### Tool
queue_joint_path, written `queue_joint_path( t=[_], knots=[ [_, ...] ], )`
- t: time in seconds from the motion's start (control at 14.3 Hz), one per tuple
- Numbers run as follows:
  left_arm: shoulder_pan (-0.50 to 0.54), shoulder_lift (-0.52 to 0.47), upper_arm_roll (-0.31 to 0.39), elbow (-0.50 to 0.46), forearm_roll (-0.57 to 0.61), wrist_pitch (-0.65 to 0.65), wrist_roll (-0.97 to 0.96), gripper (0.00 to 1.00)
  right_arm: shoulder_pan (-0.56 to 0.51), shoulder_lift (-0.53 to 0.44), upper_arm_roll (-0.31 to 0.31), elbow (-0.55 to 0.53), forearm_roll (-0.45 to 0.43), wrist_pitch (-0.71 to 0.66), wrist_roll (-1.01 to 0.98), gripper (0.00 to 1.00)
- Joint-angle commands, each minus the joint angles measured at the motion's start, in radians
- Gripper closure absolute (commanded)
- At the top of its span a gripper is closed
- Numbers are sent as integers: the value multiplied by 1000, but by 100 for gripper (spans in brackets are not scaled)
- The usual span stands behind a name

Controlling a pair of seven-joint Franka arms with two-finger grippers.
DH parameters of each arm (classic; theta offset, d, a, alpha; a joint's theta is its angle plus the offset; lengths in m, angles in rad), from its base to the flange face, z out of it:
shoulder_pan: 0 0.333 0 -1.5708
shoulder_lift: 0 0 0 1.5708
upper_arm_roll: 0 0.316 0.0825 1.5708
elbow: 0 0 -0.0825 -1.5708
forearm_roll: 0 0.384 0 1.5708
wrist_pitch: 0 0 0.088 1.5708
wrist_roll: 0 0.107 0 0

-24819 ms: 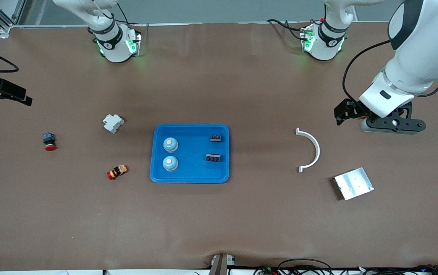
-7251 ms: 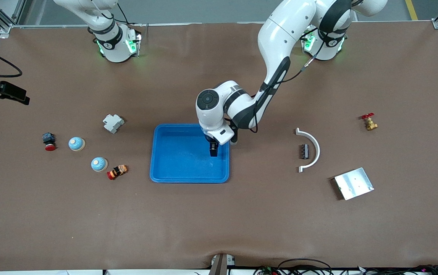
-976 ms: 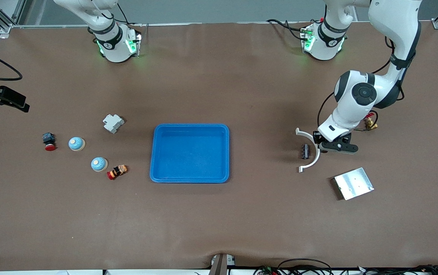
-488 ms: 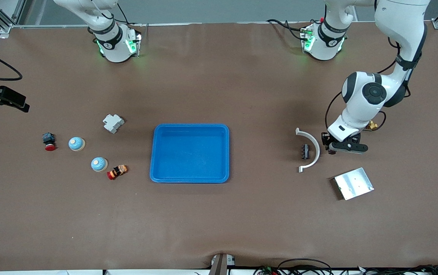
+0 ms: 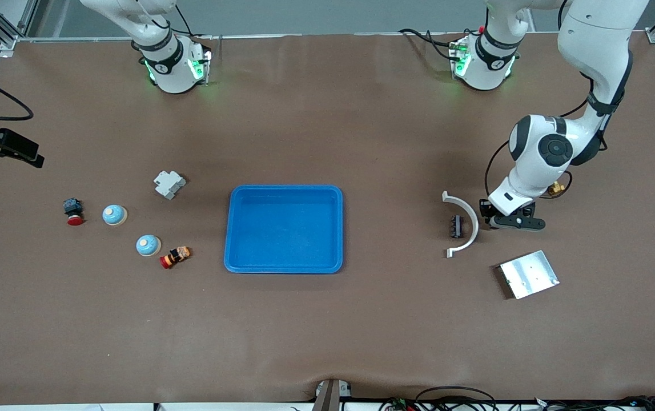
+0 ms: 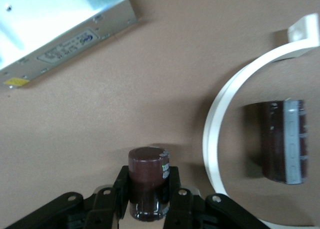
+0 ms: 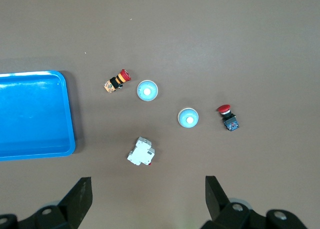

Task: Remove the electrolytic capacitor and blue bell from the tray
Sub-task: 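Lower the capacitor beside the bracket and open the left gripper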

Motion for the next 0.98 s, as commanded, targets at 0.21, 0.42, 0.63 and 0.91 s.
queue_joint_path(
  t=[0.21, 0.42, 0.63, 0.91],
  knots=[
    [27, 53, -6, 40, 4, 11, 39, 100, -4, -7, 0, -4, 12, -2, 13, 0],
    [29, 76, -6, 57, 4, 11, 32, 19, -4, -7, 0, -4, 12, -2, 13, 0],
    [29, 57, -9, 56, 4, 10, 26, 0, -4, -7, 0, -4, 14, 0, 13, 0],
    [32, 10, -9, 51, 4, -35, 23, 0, -4, -7, 0, -4, 14, 0, 13, 0]
  ],
)
